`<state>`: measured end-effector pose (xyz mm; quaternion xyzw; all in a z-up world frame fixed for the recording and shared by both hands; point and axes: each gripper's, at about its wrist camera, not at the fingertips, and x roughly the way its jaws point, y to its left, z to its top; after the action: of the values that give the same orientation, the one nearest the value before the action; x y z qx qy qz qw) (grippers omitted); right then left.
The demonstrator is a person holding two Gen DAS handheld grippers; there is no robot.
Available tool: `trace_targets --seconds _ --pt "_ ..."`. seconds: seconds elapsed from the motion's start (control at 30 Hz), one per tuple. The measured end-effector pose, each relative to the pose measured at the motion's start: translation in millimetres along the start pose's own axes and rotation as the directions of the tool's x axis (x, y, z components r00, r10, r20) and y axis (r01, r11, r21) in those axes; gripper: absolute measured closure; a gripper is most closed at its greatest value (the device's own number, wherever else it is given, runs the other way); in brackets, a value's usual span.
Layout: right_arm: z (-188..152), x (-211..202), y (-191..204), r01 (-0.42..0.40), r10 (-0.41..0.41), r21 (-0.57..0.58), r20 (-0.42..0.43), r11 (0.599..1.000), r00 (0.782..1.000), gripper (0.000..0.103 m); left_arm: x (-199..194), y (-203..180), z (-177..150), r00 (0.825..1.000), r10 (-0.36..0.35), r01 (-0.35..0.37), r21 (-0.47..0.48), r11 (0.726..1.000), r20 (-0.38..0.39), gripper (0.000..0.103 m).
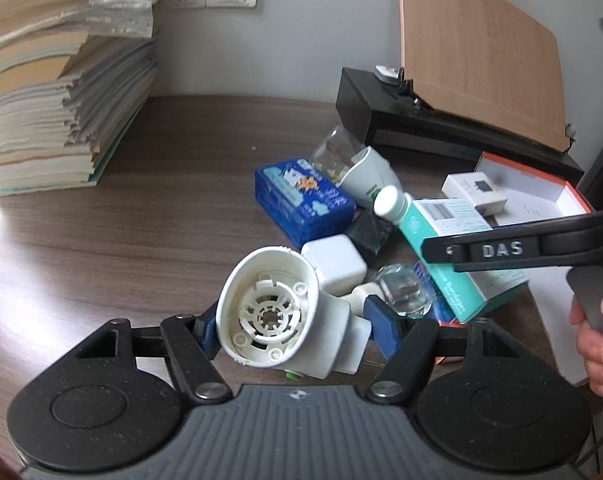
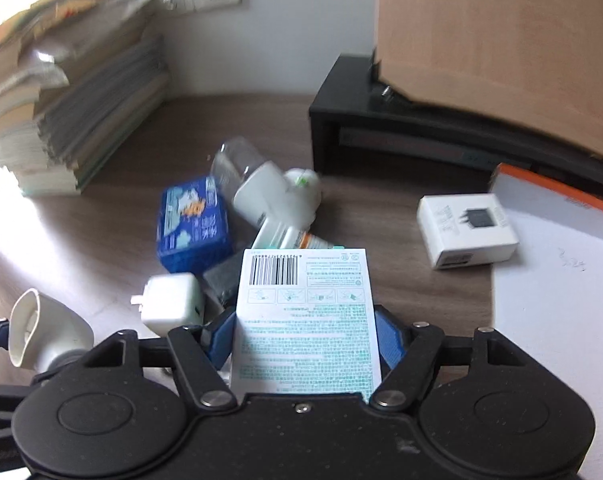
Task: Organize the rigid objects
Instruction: 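Lift both held items and carry them toward the orange-rimmed white box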
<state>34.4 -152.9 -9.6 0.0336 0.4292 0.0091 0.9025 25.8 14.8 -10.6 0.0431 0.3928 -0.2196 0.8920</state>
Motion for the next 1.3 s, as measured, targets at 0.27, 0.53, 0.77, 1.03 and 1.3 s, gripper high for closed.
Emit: trace_targets --seconds 0.27,0.53,0.77,1.03,1.3 --pt "-2.8 -48.7 -35.9 0.068 -0.071 0.037 0.089 0.997 0.993 0.019 -8.1 -34.7 18.6 0.998 -0.045 0.044 0.032 0.999 0.038 0.031" --pt "-24.2 -94.1 -100.5 0.173 -0.192 0.155 0.115 0.973 0.975 0.019 -2.1 -94.0 38.9 0.99 -0.132 0.126 0.122 0.984 0.045 0.031" --pt "-41.5 -122.3 -153.1 0.241 -0.273 0.256 0.1 0.936 0.957 0.019 9.5 -150.3 59.1 0.98 -0.197 0.192 0.185 0.964 0.01 0.031" --pt "-48.5 -139.6 -197.6 0.248 -0.291 0.294 0.113 0.923 0.95 0.019 18.2 -197.2 75.3 0.969 -0.241 0.229 0.195 0.954 0.045 0.031" --pt "-51.4 -133.7 -225.8 0.239 -0.294 0.333 0.123 0.912 0.948 0.019 30.0 -221.6 75.0 0.974 -0.228 0.22 0.208 0.953 0.015 0.031"
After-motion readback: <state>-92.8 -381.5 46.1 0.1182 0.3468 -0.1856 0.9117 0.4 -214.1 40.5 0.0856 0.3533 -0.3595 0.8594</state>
